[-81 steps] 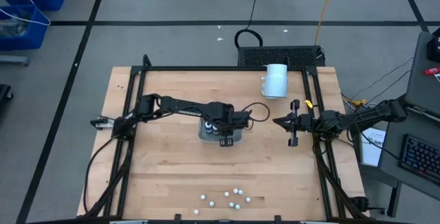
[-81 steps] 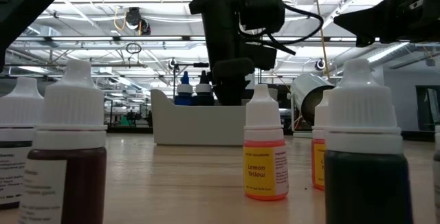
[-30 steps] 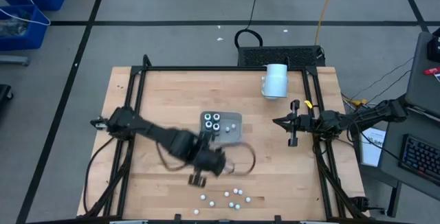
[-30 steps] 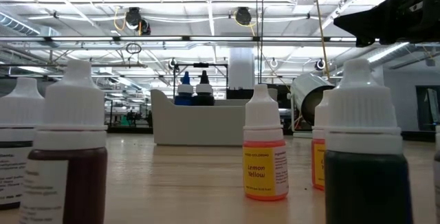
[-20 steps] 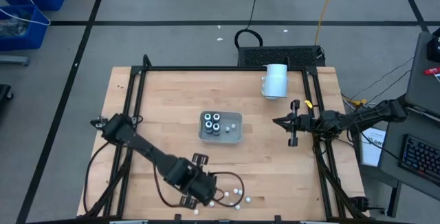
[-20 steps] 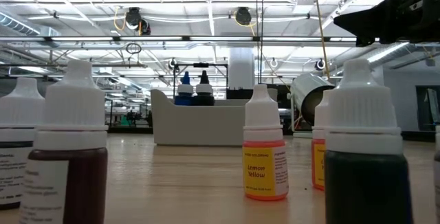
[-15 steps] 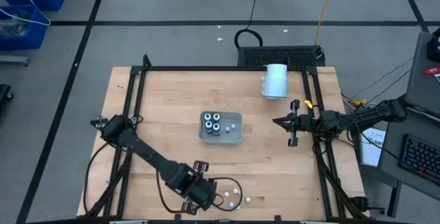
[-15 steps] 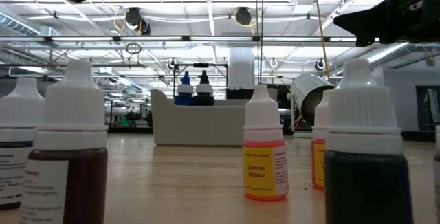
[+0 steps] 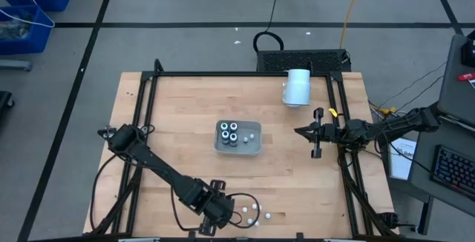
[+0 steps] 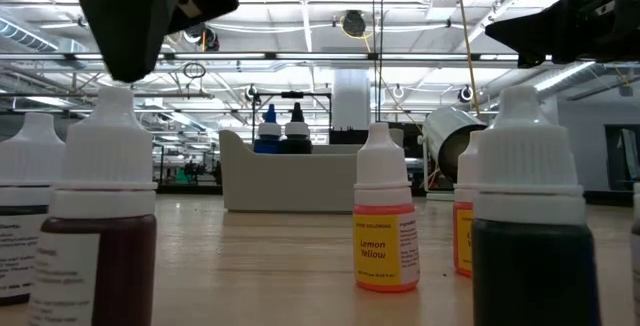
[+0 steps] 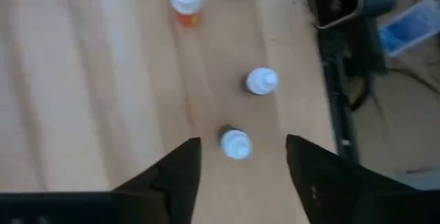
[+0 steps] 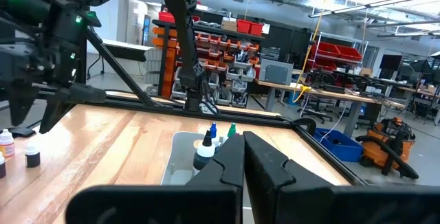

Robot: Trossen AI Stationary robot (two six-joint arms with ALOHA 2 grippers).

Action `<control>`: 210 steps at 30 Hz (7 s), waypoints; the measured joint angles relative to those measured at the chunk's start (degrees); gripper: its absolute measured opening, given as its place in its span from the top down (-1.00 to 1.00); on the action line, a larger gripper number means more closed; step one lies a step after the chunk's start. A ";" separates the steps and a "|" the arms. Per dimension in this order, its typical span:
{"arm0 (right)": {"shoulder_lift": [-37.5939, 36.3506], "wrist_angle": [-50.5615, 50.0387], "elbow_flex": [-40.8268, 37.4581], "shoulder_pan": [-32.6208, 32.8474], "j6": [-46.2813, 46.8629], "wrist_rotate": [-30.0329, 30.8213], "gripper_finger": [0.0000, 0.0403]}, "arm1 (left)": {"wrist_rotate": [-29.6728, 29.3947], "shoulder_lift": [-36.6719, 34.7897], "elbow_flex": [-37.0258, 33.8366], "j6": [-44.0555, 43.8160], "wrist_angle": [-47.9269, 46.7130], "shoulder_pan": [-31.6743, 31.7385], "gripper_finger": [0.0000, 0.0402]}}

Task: Pick & Place food coloring
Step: Put the small black food coloring bottle into the gray bin

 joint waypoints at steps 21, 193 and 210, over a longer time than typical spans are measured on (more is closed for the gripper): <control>0.00 -0.37 0.00 0.00 0.70 0.02 1.00 | 0.79 -0.04 -8.29 -3.29 10.02 0.04 0.04; 0.13 -0.81 0.00 0.00 1.15 0.02 1.00 | -4.70 4.44 9.32 30.41 -6.34 32.21 0.63; 0.12 -0.42 0.00 0.01 1.44 0.00 1.00 | -5.31 4.68 4.95 30.29 0.94 33.80 0.63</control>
